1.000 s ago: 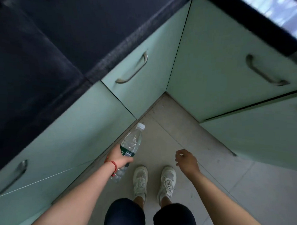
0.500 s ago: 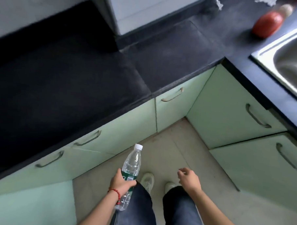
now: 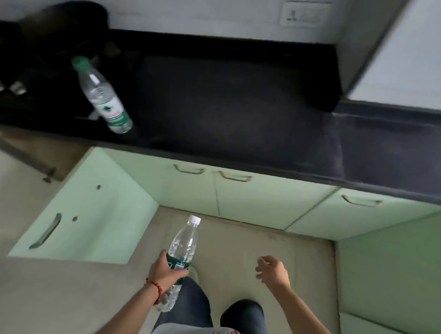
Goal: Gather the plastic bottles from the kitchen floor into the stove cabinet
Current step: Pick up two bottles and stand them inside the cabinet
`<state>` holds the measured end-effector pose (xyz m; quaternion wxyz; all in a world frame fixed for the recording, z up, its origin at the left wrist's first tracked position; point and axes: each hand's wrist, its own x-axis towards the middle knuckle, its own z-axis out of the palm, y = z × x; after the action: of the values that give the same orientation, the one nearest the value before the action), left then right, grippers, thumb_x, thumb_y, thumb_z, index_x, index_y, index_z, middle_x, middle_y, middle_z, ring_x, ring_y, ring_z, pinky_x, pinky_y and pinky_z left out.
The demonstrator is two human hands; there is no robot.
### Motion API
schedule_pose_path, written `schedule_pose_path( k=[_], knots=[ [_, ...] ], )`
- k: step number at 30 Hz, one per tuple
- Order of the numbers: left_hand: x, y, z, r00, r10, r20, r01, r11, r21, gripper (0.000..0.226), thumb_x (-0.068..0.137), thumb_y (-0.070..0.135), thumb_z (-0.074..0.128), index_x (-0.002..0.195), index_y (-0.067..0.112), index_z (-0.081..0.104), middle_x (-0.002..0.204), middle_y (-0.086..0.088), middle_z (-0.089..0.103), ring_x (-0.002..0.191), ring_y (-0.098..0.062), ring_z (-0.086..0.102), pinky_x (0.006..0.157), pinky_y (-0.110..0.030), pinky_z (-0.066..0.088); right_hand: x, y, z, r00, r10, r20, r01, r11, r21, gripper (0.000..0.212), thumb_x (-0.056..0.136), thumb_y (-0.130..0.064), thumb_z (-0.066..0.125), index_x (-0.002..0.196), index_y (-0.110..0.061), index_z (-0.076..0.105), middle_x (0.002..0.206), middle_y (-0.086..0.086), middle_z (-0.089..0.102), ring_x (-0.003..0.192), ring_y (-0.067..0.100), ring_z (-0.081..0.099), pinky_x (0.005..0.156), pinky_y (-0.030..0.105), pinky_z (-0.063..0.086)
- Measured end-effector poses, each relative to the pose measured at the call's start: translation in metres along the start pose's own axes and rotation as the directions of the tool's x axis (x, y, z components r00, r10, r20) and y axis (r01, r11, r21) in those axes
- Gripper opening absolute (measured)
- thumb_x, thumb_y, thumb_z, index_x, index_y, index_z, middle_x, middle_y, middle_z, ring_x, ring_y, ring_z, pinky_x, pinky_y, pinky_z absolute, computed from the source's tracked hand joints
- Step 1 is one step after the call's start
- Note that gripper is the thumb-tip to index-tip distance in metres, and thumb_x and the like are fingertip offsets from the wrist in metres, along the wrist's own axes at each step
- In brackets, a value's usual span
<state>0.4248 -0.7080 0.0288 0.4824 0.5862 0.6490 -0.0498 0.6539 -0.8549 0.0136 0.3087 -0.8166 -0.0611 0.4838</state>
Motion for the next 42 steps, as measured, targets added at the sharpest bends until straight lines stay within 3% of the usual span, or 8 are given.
schedule_pose_path(
  k=[8, 16, 23, 25, 29, 35, 38, 42],
  knots=[
    [0.007, -0.069, -0.102, 0.970, -0.094, -0.223, 0.032, 0.964, -0.265, 0.064, 0.057, 0.014, 0.080, 0.112, 0.017, 0.047, 0.093, -0.004, 0.063, 0.083, -0.022, 0.060, 0.059, -0.018, 0.042, 0.007, -0.110, 0.101, 0.972, -0.125, 0.201, 0.147, 0.984, -0.098, 0.014, 0.089, -0.010, 0.052, 0.078, -0.012, 0.060, 0.067, 0.007, 0.062, 0.054, 0.022, 0.057, 0.054, 0.027, 0.041],
    [0.027, -0.099, -0.194, 0.926, -0.208, -0.316, 0.034, 0.877, -0.479, 0.053, 0.055, 0.008, 0.080, 0.099, 0.018, 0.051, 0.089, -0.004, 0.065, 0.082, -0.022, 0.062, 0.063, -0.026, 0.048, -0.003, -0.241, 0.209, 0.899, -0.331, 0.288, 0.355, 0.934, -0.035, 0.017, 0.091, -0.014, 0.051, 0.078, -0.019, 0.061, 0.072, 0.001, 0.067, 0.061, 0.017, 0.063, 0.058, 0.026, 0.048],
    [0.053, -0.064, -0.230, 0.919, -0.158, -0.361, -0.057, 0.854, -0.516, 0.058, 0.054, 0.008, 0.082, 0.104, 0.016, 0.052, 0.093, -0.004, 0.066, 0.086, -0.022, 0.063, 0.075, -0.035, 0.053, -0.008, -0.344, 0.230, 0.802, -0.550, 0.233, 0.557, 0.829, 0.041, 0.013, 0.089, -0.016, 0.052, 0.099, -0.019, 0.060, 0.091, 0.008, 0.069, 0.081, 0.022, 0.068, 0.076, 0.037, 0.054],
    [0.060, -0.047, -0.234, 0.913, -0.161, -0.374, -0.080, 0.830, -0.552, 0.059, 0.054, 0.008, 0.082, 0.105, 0.016, 0.053, 0.095, -0.003, 0.067, 0.088, -0.020, 0.064, 0.077, -0.034, 0.052, -0.005, -0.375, 0.229, 0.782, -0.608, 0.137, 0.611, 0.791, 0.018, 0.029, 0.084, -0.026, 0.058, 0.112, -0.019, 0.057, 0.087, -0.001, 0.070, 0.085, 0.020, 0.068, 0.083, 0.042, 0.054],
    [0.068, -0.011, -0.239, 0.885, -0.194, -0.423, -0.142, 0.753, -0.643, 0.058, 0.056, 0.006, 0.083, 0.106, 0.017, 0.056, 0.095, -0.002, 0.068, 0.088, -0.017, 0.063, 0.074, -0.028, 0.049, -0.002, -0.431, 0.229, 0.690, -0.723, 0.031, 0.723, 0.690, -0.008, 0.061, 0.074, -0.045, 0.067, 0.126, -0.024, 0.044, 0.112, -0.003, 0.062, 0.091, 0.005, 0.060, 0.074, 0.020, 0.046],
    [0.069, 0.032, -0.237, 0.829, -0.266, -0.491, -0.195, 0.687, -0.700, 0.049, 0.060, 0.009, 0.083, 0.102, 0.017, 0.060, 0.091, -0.003, 0.070, 0.086, -0.016, 0.066, 0.071, -0.025, 0.050, 0.011, -0.479, 0.242, 0.476, -0.865, 0.161, 0.875, 0.484, 0.008, 0.076, 0.069, -0.029, 0.078, 0.133, -0.020, 0.036, 0.132, 0.002, 0.047, 0.114, 0.013, 0.049, 0.086, 0.017, 0.041],
    [0.068, 0.043, -0.231, 0.788, -0.344, -0.510, -0.182, 0.661, -0.728, 0.048, 0.060, 0.012, 0.083, 0.101, 0.018, 0.059, 0.090, 0.000, 0.070, 0.086, -0.014, 0.065, 0.072, -0.027, 0.050, 0.023, -0.488, 0.251, 0.482, -0.842, 0.241, 0.871, 0.491, -0.025, 0.078, 0.066, -0.026, 0.079, 0.132, -0.021, 0.037, 0.129, 0.005, 0.051, 0.110, 0.016, 0.052, 0.086, 0.027, 0.047],
    [0.064, 0.043, -0.218, 0.733, -0.454, -0.507, -0.149, 0.619, -0.771, 0.047, 0.060, 0.018, 0.084, 0.100, 0.020, 0.059, 0.092, 0.003, 0.069, 0.087, -0.013, 0.065, 0.074, -0.029, 0.050, 0.032, -0.493, 0.258, 0.485, -0.841, 0.240, 0.874, 0.479, -0.084, 0.073, 0.064, -0.030, 0.080, 0.125, -0.018, 0.041, 0.120, 0.006, 0.058, 0.102, 0.021, 0.058, 0.077, 0.027, 0.045]
  ],
)
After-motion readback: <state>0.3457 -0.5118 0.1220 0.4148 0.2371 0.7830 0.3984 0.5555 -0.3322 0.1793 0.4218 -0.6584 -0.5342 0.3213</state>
